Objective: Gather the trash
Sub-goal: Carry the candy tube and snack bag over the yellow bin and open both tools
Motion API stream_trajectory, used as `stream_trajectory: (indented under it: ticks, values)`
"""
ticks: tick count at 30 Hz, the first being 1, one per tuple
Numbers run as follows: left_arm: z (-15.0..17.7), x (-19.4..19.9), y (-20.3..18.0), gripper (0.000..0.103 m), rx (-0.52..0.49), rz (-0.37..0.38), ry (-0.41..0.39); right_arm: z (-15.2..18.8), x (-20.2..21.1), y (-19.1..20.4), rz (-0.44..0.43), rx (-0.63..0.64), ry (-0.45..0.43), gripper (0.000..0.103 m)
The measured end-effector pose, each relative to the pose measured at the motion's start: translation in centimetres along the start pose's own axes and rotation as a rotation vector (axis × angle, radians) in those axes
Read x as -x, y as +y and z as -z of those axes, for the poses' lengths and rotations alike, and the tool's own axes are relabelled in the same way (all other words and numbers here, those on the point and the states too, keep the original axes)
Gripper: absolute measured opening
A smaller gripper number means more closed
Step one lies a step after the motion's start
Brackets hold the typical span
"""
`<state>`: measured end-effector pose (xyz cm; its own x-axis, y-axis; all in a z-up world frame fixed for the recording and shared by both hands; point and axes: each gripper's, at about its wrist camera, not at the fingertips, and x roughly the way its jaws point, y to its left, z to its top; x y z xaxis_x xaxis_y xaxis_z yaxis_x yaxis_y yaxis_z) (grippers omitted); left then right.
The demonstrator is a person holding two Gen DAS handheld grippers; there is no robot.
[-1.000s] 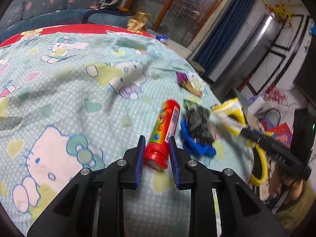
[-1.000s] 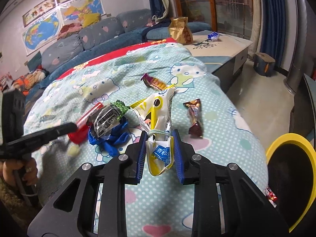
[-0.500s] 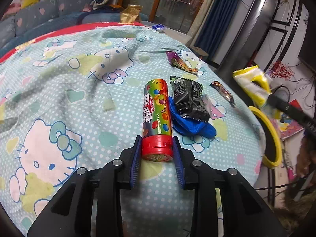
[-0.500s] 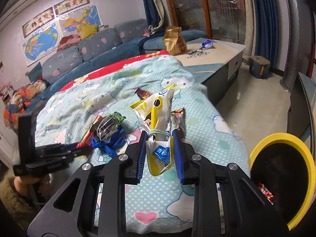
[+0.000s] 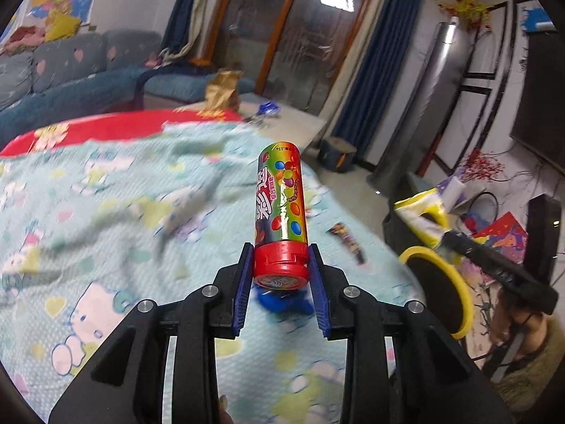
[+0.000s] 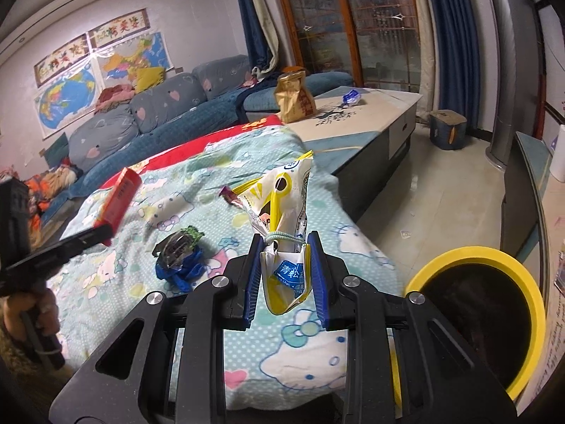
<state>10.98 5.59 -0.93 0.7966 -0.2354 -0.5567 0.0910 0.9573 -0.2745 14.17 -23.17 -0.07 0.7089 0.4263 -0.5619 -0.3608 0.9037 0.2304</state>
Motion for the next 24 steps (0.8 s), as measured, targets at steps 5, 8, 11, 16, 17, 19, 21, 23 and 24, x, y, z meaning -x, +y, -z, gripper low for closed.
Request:
stream_trajectory:
  ticks: [5,8,11,16,17,19,21,23,24]
  values:
    - [-0.6,-0.2,-3.4,0.029,-0.04,0.052,-0.013,-0.1,1.1,-1.3,0.022,-0.027,-0.018,0.02]
    - [-0.7,-0.6,-5.2,0.029,-0.063,0.081,-0.009,-0.2,1.8,-2.1,0.033,-0.042,-0.033,0.02]
    - [-0.8,-1.1,-6.8,0.029,-0.091,0.104,-0.003,-0.3,2.3,-2.8,0.045,-0.057,-0.044,0.02]
    - [-0.6,-2.2,-9.3,0.029,-0.129,0.144,0.012,-0.2,3.1,-4.2,0.073,-0.085,-0.057,0.02]
    - [-0.5,-2.4,-9.4,0.029,-0.133,0.148,0.016,-0.2,3.2,-4.3,0.077,-0.089,-0.059,0.02]
    - [-0.3,-2.8,-10.1,0.029,-0.147,0.162,0.023,0.0,3.5,-4.9,0.086,-0.1,-0.063,0.02]
    - [0.0,-3.2,-10.9,0.029,-0.159,0.174,0.03,0.1,3.7,-5.5,0.097,-0.111,-0.067,0.02]
    - [0.2,-3.4,-11.6,0.029,-0.171,0.186,0.037,0.2,4.0,-5.9,0.107,-0.12,-0.072,0.02]
    - [0.3,-3.5,-11.9,0.029,-0.178,0.192,0.041,0.3,4.1,-6.3,0.113,-0.126,-0.075,0.02]
